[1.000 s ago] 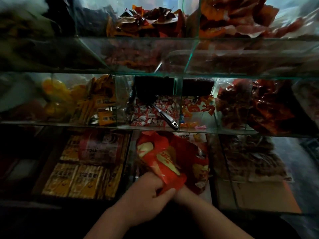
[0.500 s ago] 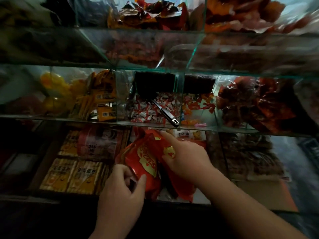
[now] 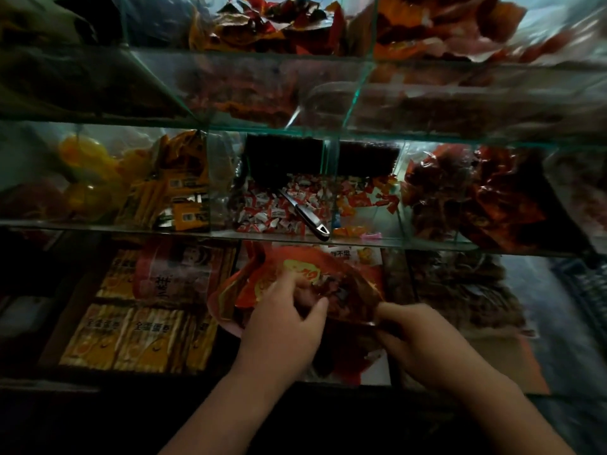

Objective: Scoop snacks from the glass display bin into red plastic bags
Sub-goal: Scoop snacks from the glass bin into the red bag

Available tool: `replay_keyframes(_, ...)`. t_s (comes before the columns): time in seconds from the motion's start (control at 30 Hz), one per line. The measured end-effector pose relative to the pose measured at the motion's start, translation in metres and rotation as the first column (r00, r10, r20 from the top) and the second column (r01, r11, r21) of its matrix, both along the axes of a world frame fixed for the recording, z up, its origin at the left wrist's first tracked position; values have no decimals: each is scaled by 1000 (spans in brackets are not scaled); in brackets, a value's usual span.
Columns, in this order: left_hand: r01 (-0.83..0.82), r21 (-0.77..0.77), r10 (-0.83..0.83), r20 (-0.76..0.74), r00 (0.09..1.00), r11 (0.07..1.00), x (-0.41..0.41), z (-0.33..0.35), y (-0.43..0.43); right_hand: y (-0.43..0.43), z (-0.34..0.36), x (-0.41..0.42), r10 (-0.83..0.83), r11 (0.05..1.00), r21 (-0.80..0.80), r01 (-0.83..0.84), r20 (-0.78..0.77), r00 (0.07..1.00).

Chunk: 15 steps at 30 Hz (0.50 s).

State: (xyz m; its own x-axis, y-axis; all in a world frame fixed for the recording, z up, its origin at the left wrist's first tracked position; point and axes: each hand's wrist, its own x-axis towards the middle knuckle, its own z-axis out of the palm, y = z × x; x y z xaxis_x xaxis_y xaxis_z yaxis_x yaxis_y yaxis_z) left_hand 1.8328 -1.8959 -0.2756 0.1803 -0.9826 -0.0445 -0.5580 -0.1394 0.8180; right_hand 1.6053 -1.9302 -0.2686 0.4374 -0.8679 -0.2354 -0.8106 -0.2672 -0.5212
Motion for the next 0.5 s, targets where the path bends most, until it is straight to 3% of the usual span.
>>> replay_keyframes(0.13,0,415,-35,78,996,910,-14,-17,-24,36,7,-52,-75,992,99,83,-78,994)
replay_keyframes(0.27,132,486,-243,172,955,864,-37,-29,-39,53,11,-69,-48,973,203,107,-277,960)
replay_keyframes(0.33,119,581,-189,61,980,805,-45,-29,-42,53,17,-70,-25,967,229,110,-343,939)
replay_keyframes(0.4,81,650,20,-147,989,756,-48,-25,-41,50,21,-67,-31,961,245,128,-362,931)
replay_keyframes(0.5,30,558,108,-214,971,829,-49,-24,-44,44,20,-61,-117,948,247,200,-315,942)
